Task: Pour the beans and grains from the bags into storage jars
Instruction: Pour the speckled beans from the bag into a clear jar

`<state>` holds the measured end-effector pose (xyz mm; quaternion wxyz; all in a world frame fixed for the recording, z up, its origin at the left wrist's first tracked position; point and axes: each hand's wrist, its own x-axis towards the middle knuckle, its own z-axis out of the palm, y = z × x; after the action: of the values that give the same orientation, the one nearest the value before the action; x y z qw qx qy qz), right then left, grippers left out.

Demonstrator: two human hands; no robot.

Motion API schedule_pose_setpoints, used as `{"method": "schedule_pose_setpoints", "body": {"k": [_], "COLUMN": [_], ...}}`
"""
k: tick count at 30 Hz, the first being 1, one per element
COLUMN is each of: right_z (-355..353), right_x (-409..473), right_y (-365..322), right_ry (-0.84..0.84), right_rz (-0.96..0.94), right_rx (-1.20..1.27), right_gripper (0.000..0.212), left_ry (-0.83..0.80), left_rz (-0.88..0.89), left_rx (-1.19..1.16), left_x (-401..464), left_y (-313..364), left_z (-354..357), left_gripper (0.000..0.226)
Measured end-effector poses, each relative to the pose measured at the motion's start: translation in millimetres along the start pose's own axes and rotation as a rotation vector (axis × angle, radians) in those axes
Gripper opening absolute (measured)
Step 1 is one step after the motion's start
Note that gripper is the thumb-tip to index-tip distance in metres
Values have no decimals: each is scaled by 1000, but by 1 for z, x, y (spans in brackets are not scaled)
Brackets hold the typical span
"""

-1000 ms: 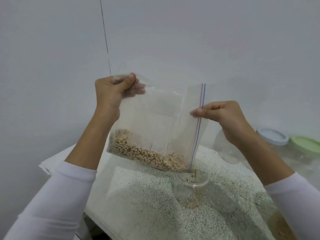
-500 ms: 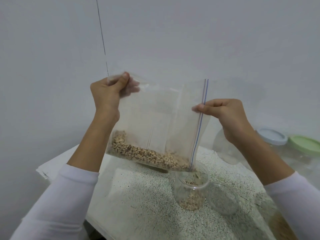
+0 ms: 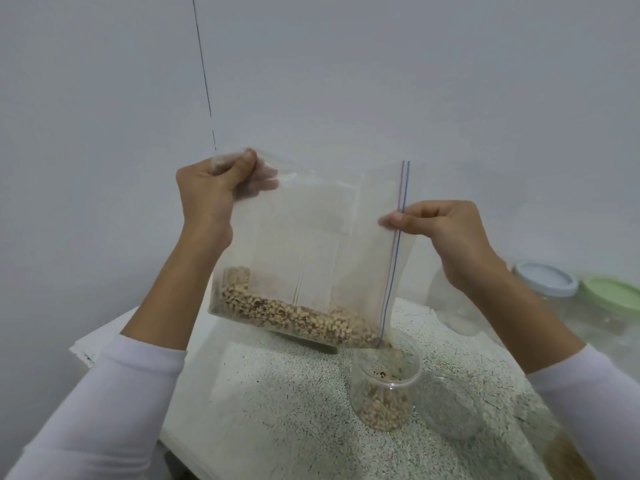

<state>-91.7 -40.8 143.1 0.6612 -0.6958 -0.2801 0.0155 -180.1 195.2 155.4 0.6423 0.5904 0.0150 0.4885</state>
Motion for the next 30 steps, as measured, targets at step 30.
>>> {"method": "schedule_pose_setpoints", "body": {"k": [30], "right_z": [7], "right_x": [-2], "right_y": [3], "right_ry": [112], "right_rz": [-27], "right_rx": [52], "right_gripper": [4], "left_ry": [25], "left_rz": [-26], "left_rx": [4], "left_x": [1], "left_y": [7], "left_z": [-4], "left_gripper": [11]}}
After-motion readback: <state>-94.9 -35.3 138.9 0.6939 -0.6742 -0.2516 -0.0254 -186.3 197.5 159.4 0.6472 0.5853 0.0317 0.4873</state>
